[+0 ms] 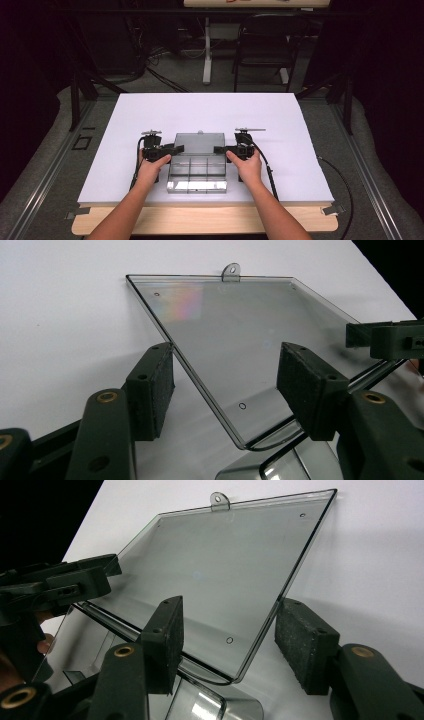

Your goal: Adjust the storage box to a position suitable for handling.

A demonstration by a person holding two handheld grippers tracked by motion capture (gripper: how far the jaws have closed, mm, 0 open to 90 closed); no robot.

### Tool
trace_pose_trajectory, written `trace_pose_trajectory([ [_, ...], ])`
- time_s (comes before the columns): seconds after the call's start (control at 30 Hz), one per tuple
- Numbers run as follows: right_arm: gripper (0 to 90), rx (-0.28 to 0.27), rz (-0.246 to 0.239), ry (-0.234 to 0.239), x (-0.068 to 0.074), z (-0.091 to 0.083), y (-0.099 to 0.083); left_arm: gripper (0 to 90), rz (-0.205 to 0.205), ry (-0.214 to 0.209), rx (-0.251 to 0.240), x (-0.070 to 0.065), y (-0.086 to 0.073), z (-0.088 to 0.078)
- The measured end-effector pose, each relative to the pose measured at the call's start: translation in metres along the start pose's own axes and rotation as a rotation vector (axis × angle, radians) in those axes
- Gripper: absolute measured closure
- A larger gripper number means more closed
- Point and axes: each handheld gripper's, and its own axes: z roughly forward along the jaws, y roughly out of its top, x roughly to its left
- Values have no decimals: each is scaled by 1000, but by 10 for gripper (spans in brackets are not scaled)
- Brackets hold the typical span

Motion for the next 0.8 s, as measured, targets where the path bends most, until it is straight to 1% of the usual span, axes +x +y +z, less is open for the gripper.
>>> trace_pose_trajectory([
  [0.13, 455, 10, -11, -3, -1, -1, 1, 416, 1, 2, 2, -1, 0, -2],
  [0.2, 455, -2, -4, -7, 0, -1, 1, 433, 10, 8, 2, -1, 1, -3],
  [0.33, 459, 3, -24, -20, 0, -5, 1, 436, 6, 6, 0, -1, 1, -7],
  [0.37, 460, 4, -31, -27, 0, -7, 2, 436, 11, 6, -3, -1, 1, -8],
  [0.47, 464, -10, -38, -34, 2, -11, 2, 441, 11, 1, -10, -2, 2, -12],
  [0.53, 470, -13, -57, -47, 3, -15, 2, 444, 10, -3, -17, -3, 2, -14],
  [0.57, 472, -24, -60, -52, 4, -17, 2, 447, 10, -4, -18, -3, 2, -16],
  [0.7, 479, -31, -98, -50, 7, -28, 1, 452, 26, -11, -23, -4, 2, -22],
  [0.73, 483, -43, -97, -55, 8, -29, 0, 454, 27, -10, -27, -4, 2, -23],
  [0.8, 488, -52, -117, -57, 10, -33, 0, 458, 27, -5, -23, -4, 2, -27],
])
